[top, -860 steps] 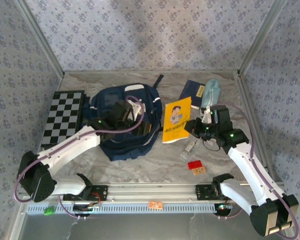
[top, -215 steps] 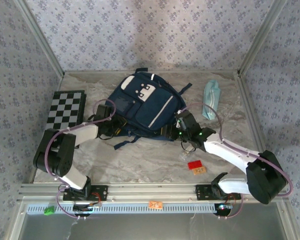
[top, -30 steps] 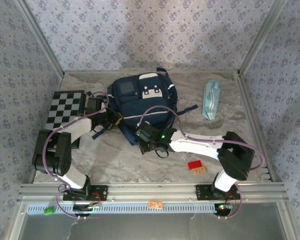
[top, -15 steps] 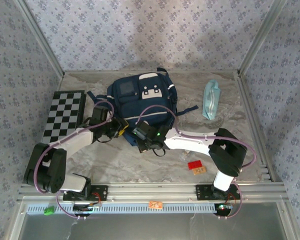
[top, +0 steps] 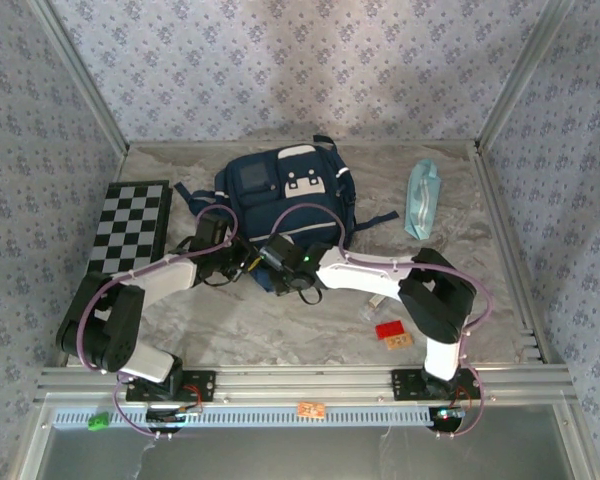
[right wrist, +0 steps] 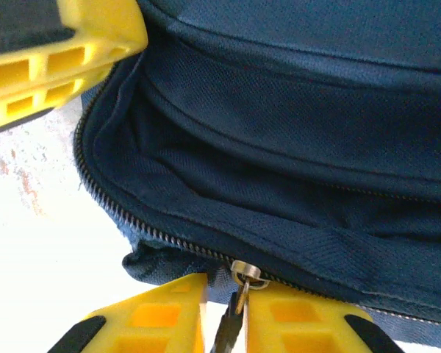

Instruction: Pack books, pencil case, and school supplies into a backpack

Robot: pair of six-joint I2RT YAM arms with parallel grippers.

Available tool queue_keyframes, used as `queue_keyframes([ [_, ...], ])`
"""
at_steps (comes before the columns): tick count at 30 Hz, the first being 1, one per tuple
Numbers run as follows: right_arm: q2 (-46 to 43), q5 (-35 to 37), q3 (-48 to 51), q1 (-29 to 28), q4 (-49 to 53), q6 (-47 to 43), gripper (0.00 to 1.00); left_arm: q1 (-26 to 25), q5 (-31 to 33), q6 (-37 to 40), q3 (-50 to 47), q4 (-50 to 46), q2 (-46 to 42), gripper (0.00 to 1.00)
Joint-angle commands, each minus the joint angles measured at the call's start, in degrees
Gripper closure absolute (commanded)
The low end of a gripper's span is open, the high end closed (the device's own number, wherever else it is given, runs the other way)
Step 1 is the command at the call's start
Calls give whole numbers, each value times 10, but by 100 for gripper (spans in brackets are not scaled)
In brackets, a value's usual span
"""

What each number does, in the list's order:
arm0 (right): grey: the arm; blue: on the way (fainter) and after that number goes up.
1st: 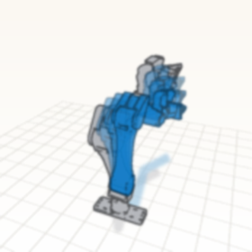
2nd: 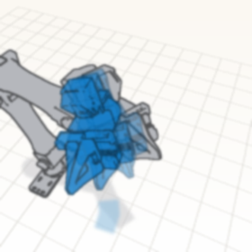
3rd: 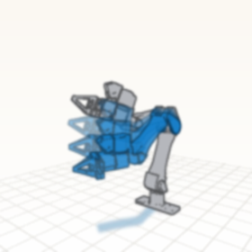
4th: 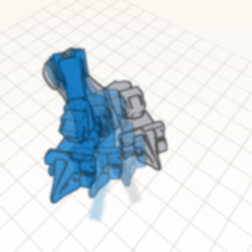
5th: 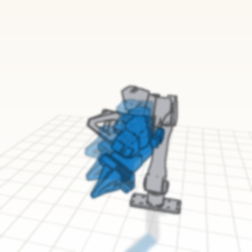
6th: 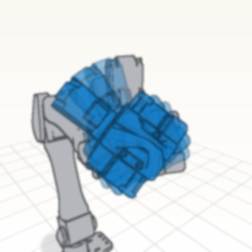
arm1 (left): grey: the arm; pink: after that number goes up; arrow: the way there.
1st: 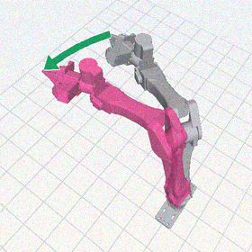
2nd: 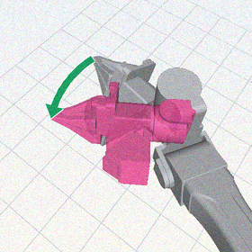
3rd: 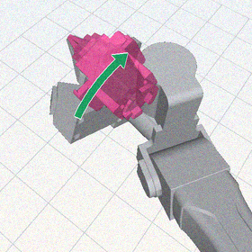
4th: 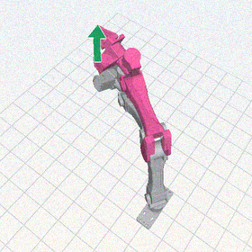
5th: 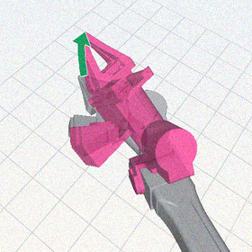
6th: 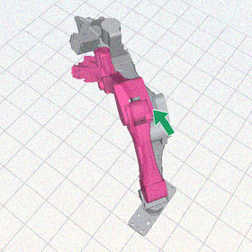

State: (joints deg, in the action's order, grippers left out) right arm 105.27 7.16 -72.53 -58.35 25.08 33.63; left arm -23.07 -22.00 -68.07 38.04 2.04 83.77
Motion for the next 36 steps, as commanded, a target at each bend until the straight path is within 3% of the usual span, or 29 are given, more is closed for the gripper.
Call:
queue_keyframes([
  [1, 21, 26, -26, 4, 14, 9, 75, -14, -15, -1, -4, 4, 5, 96],
  [10, 49, 45, -32, 10, -2, 19, 72, -14, -13, -2, 1, -1, -2, 100],
  [19, -1, 113, -16, -6, 28, 29, 99, -6, 3, 26, 16, -39, -21, 100],
  [26, -76, 145, 52, -11, 58, 28, 100, 46, 16, 78, 23, -89, -57, 100],
  [33, -134, 223, 84, -1, 167, 29, 100, 122, 12, 142, 47, -117, -66, 100],
  [36, -141, 202, 79, -6, 154, -3, 100, 133, 8, 161, 81, -127, -40, 100],
])
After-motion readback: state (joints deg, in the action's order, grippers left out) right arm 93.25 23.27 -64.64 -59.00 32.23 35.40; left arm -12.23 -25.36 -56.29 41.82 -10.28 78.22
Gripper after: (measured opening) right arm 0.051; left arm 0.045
